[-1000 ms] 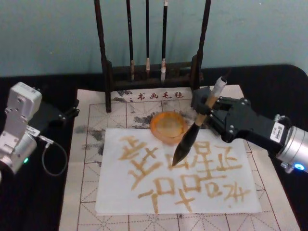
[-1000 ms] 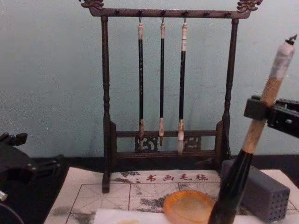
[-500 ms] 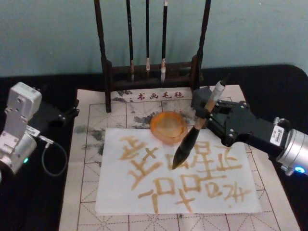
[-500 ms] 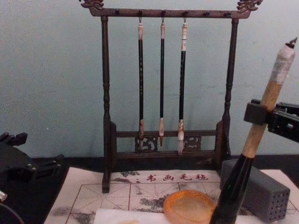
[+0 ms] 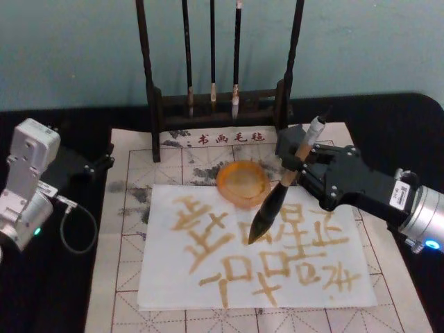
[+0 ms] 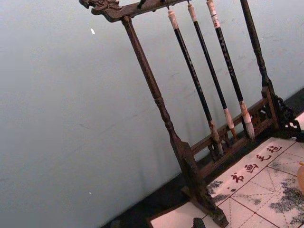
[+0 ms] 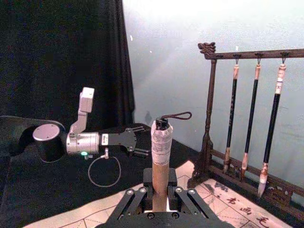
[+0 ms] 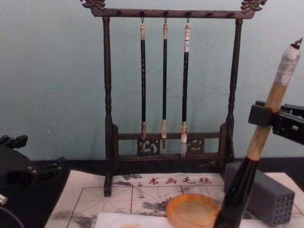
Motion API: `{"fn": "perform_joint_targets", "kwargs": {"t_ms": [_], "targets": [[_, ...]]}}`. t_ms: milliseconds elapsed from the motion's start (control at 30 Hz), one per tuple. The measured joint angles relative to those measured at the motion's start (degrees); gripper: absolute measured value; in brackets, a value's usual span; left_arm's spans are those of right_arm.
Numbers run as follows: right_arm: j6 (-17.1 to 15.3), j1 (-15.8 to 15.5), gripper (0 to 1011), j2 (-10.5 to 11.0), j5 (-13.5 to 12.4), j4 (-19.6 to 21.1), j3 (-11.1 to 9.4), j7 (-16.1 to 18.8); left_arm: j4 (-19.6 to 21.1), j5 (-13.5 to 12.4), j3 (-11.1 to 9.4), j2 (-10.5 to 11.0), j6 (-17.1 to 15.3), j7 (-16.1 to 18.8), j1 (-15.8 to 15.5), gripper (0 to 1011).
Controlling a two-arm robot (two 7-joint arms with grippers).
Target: Pick up the brush from the inkstone, write on the paper, then place the brush back to its original position.
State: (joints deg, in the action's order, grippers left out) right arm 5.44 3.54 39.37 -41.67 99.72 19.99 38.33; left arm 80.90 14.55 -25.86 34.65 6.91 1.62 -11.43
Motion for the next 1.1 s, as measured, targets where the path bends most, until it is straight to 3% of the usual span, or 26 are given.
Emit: {"fn": "perform_joint_targets", "kwargs": {"t_ms": [400, 667, 1100], "targets": [[0.3, 0.0, 199, 0.0, -0.2, -0.1, 0.1, 0.4, 0.0, 0.0, 0.0, 0.0, 0.0, 0.0, 0.0, 1001], [2.1, -1.1, 198, 1.4, -0.2, 1.9, 0.7, 2.8, 0.0, 0.0, 0.0, 0.0, 0.0, 0.0, 0.0, 1001], [5.8, -4.4, 199, 3.6, 4.4, 5.4, 2.0, 4.3, 0.0, 0.0, 0.0, 0.0, 0.0, 0.0, 0.0, 1001]]}}
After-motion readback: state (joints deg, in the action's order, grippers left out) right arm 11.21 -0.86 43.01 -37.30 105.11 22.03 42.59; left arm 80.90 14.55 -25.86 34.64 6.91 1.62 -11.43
